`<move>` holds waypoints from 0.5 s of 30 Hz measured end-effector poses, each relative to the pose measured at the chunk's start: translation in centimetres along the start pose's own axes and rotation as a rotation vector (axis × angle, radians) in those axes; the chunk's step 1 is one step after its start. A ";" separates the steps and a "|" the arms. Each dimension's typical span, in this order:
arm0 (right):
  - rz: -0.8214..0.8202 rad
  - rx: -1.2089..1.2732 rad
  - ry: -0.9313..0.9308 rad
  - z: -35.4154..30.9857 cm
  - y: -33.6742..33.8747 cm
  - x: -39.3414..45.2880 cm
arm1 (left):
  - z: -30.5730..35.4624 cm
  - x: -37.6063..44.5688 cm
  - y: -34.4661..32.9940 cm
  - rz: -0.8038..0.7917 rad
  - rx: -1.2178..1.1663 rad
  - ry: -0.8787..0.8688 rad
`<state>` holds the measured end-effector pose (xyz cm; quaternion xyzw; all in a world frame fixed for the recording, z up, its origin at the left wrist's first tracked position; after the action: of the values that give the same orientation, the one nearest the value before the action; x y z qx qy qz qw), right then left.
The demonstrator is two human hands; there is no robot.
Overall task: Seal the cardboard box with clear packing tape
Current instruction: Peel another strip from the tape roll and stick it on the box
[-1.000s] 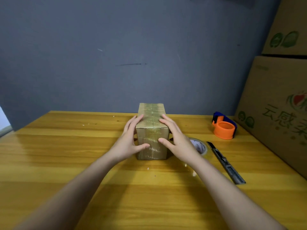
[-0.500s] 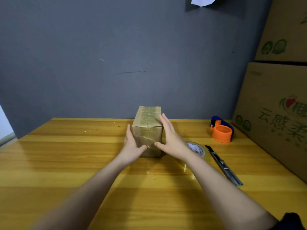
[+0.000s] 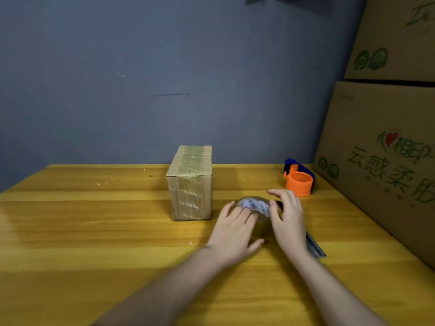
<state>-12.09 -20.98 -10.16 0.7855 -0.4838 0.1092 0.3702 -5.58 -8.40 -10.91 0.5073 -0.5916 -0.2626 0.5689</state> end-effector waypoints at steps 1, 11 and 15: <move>-0.011 0.030 -0.029 0.4 0.0 -0.1 | 0.1 0.4 -0.4 -0.001 -0.029 0.029; -0.295 0.575 -0.360 -0.2 -1.3 0.3 | -0.5 0.7 -1.3 0.338 -1.062 0.358; -0.512 0.692 -0.410 -0.8 -1.9 -0.2 | 0.0 0.7 -0.7 0.327 -1.231 0.335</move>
<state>-10.47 -19.86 -10.57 0.9619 -0.2732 0.0118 -0.0015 -5.22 -9.23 -11.29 0.0268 -0.3062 -0.3808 0.8721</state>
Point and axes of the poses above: each hand's wrist, its own x-axis towards the middle knuckle, its own y-axis out of the back of the hand, z = x × y, the point moved 2 cm from there along x, towards the middle knuckle, and after that the axes turned 11 degrees about -y, right-handed, at the moved point
